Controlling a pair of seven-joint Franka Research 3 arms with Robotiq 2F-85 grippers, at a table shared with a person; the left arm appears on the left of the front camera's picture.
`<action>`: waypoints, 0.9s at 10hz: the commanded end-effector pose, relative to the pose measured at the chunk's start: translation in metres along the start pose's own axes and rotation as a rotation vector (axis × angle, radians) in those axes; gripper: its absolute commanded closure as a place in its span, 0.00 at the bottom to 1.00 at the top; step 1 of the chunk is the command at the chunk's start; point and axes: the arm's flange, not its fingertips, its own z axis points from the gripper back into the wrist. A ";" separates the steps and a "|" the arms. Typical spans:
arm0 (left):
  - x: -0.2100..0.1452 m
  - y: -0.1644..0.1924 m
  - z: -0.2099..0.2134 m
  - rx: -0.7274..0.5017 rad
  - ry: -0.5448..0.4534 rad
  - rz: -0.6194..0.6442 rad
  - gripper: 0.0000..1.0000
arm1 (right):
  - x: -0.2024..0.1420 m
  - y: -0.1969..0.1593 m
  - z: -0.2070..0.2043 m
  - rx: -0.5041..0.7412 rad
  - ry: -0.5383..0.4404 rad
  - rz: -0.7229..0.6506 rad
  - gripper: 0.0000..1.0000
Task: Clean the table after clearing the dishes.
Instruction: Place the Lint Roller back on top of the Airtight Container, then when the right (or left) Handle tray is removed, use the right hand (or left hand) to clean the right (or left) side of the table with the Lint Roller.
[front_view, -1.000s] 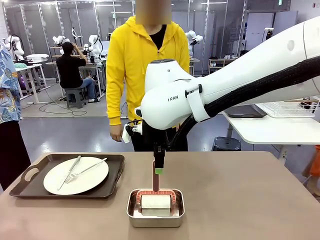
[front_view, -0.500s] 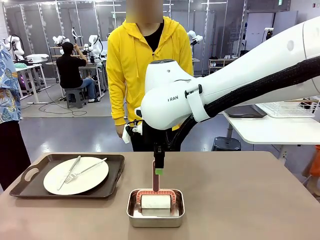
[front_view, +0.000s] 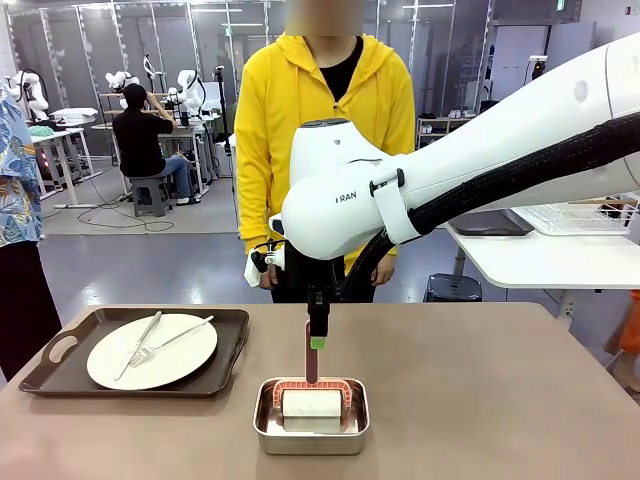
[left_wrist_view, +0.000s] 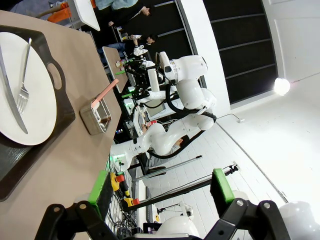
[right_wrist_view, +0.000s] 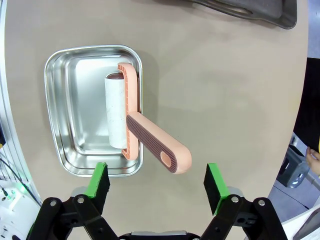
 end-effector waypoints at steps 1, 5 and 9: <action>-0.003 -0.004 -0.002 0.012 -0.012 -0.016 0.00 | 0.001 0.001 0.001 0.000 0.002 0.003 0.05; -0.003 -0.004 -0.002 0.012 -0.012 -0.016 0.00 | 0.001 0.001 0.001 0.000 0.002 0.003 0.05; -0.003 -0.004 -0.002 0.012 -0.012 -0.016 0.00 | 0.001 0.001 0.001 0.000 0.002 0.003 0.05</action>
